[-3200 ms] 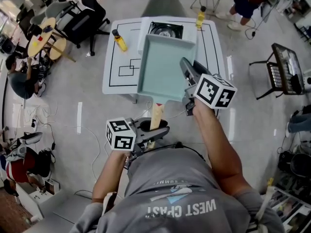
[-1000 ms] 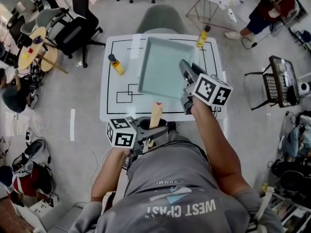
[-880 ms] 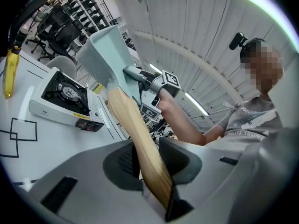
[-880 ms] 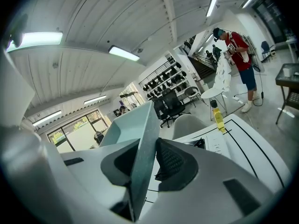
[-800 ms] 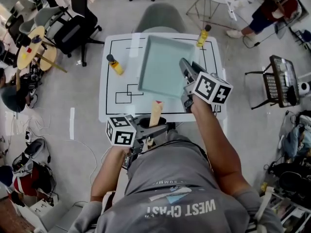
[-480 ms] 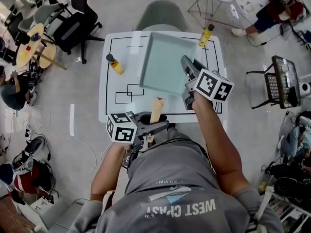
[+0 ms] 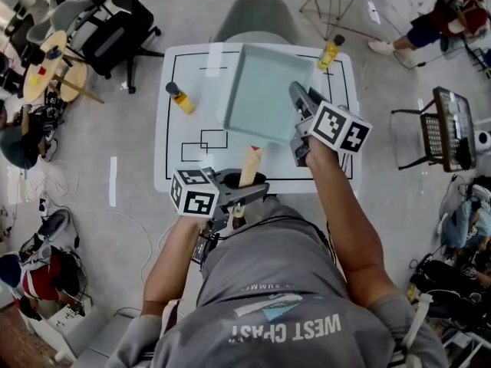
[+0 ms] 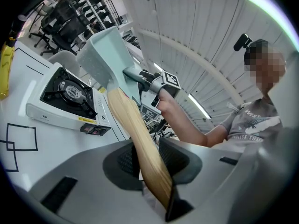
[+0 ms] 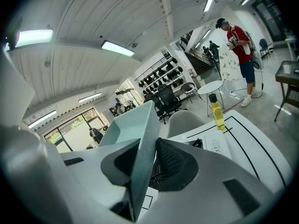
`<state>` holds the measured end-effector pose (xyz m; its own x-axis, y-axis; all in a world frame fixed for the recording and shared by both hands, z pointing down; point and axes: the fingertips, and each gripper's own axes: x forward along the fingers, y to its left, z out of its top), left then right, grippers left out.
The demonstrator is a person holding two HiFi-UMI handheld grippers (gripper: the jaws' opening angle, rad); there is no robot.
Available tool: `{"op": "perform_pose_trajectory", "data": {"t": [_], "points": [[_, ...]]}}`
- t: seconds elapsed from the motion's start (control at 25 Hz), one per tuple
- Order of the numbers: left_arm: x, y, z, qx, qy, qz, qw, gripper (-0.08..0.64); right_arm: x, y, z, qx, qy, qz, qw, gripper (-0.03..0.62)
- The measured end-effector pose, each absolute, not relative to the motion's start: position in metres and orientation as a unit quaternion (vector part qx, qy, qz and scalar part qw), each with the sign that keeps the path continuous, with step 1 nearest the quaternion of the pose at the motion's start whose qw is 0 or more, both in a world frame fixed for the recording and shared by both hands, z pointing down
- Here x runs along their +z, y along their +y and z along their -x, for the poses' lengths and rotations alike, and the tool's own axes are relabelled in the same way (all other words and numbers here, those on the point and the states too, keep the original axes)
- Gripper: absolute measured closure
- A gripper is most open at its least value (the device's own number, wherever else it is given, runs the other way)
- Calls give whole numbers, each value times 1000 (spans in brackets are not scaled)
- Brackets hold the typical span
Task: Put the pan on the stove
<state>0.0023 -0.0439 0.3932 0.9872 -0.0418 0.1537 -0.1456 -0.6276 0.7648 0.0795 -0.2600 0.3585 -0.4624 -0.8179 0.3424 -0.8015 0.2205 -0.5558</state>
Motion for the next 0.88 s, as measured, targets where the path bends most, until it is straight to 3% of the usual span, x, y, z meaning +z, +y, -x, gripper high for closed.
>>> {"op": "perform_pose_trajectory", "data": {"t": [0.88], "points": [[427,-81,-17,69,-51,-883,462,462,410,-297,-98,-377,761,528,-9,500]]}}
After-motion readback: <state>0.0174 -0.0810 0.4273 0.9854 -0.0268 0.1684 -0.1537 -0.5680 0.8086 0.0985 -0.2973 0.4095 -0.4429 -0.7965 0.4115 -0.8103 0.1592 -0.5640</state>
